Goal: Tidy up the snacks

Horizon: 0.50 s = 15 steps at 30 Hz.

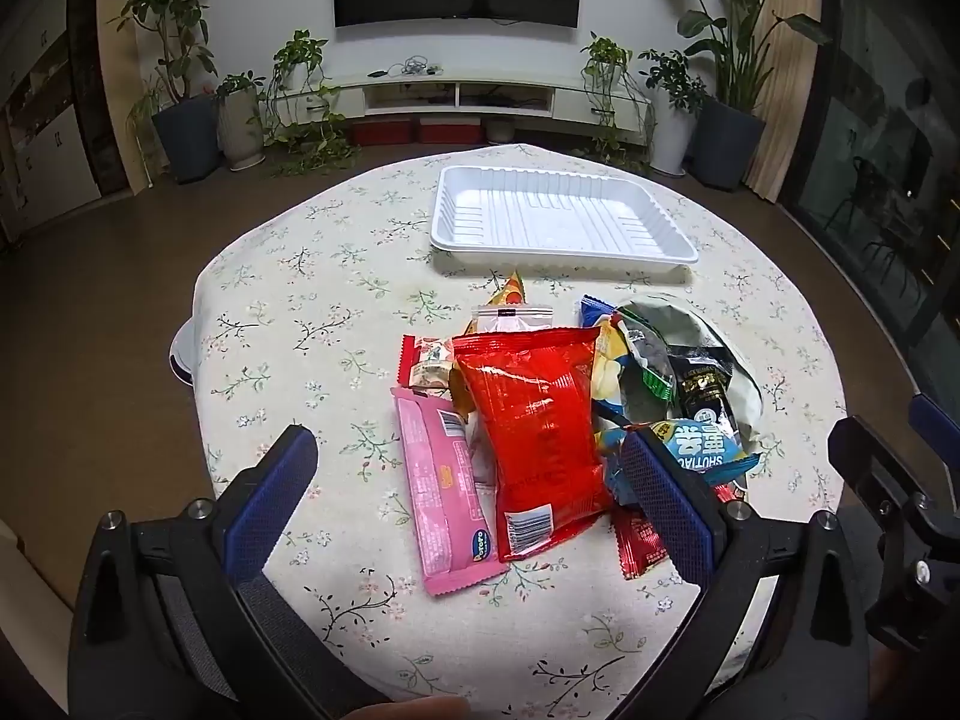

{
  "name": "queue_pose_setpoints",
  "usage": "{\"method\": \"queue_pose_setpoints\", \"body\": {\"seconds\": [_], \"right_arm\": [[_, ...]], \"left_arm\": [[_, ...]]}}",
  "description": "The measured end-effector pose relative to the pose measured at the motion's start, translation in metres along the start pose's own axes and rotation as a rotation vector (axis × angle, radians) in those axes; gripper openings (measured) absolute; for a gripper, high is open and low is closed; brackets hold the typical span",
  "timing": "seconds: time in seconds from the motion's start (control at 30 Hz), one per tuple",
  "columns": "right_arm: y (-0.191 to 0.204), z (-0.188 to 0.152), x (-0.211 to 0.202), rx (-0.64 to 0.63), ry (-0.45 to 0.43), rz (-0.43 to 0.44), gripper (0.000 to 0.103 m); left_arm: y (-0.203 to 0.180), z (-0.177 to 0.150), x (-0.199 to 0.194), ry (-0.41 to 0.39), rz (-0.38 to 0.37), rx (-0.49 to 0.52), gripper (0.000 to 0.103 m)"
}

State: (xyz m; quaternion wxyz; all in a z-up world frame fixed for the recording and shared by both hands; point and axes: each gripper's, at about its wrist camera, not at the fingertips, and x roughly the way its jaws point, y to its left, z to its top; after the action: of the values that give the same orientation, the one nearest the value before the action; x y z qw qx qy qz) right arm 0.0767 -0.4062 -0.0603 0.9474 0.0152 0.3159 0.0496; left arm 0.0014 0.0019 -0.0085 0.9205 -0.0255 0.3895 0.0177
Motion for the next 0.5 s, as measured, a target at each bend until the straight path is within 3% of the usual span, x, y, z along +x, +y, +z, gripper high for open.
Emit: {"method": "queue_pose_setpoints", "body": {"seconds": [0.5], "right_arm": [[0.0009,-0.0006,0.0029,0.004,0.017,-0.002,0.103]], "left_arm": [[-0.0025,-0.0015,0.0021,0.008,-0.007,0.006,0.103]]}}
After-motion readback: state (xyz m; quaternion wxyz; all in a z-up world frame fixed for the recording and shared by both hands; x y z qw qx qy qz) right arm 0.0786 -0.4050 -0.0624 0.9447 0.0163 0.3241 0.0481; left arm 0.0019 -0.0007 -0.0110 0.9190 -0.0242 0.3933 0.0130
